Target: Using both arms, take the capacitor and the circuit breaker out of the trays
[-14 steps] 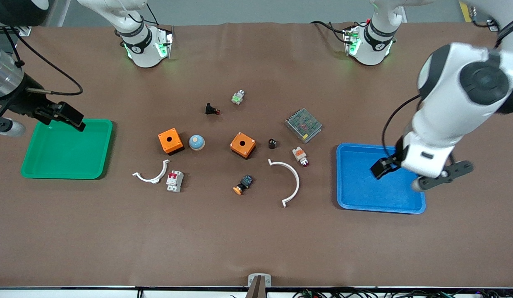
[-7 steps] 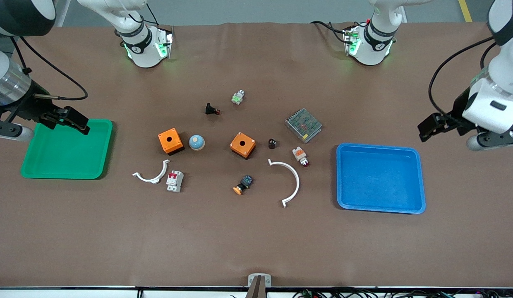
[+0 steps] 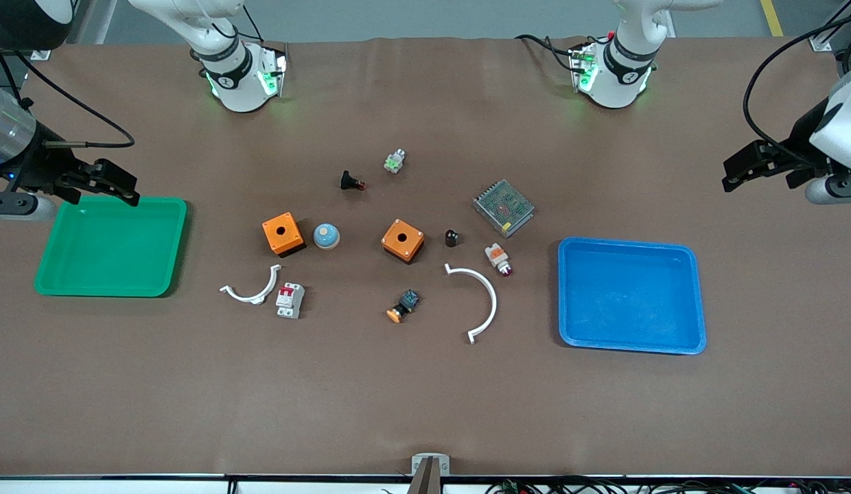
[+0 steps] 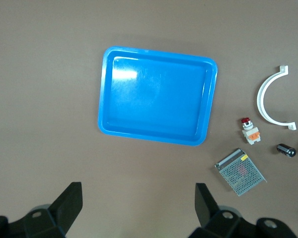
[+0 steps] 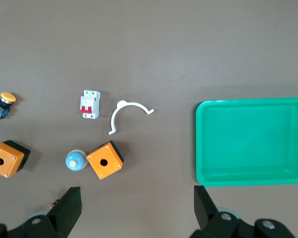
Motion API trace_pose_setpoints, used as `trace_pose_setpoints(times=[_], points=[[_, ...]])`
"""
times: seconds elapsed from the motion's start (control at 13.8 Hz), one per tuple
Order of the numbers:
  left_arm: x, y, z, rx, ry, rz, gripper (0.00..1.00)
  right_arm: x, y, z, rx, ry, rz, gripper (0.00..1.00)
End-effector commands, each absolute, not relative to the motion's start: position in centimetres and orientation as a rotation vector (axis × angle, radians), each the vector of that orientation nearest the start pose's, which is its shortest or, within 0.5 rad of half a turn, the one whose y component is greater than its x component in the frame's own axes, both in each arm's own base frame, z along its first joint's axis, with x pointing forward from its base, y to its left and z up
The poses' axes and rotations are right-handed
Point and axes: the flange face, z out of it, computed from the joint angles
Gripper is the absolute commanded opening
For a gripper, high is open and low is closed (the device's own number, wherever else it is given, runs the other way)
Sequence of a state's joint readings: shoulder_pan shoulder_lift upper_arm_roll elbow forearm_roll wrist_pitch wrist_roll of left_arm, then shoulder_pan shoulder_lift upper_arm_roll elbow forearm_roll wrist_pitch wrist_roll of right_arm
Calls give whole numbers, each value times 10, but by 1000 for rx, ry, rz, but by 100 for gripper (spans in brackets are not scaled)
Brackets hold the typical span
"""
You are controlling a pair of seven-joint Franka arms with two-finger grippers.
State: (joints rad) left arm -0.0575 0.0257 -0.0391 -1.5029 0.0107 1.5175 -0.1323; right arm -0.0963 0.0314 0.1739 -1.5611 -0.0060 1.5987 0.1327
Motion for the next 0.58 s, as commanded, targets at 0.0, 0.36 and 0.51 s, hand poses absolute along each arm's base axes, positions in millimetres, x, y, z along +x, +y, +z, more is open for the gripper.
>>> trace_pose_setpoints(times=[0.0,0.36,0.51], points=[[538,-55,647,-3139,-17,0,100,564,32,628,-3119,96,-48,100],[540,-59,648,-3135,-3,-8,100,560,35,632,-3124,89,-37,100],[539,-61,649,-3137,12,-8,100,560,34,631,-3124,91,-32,100]])
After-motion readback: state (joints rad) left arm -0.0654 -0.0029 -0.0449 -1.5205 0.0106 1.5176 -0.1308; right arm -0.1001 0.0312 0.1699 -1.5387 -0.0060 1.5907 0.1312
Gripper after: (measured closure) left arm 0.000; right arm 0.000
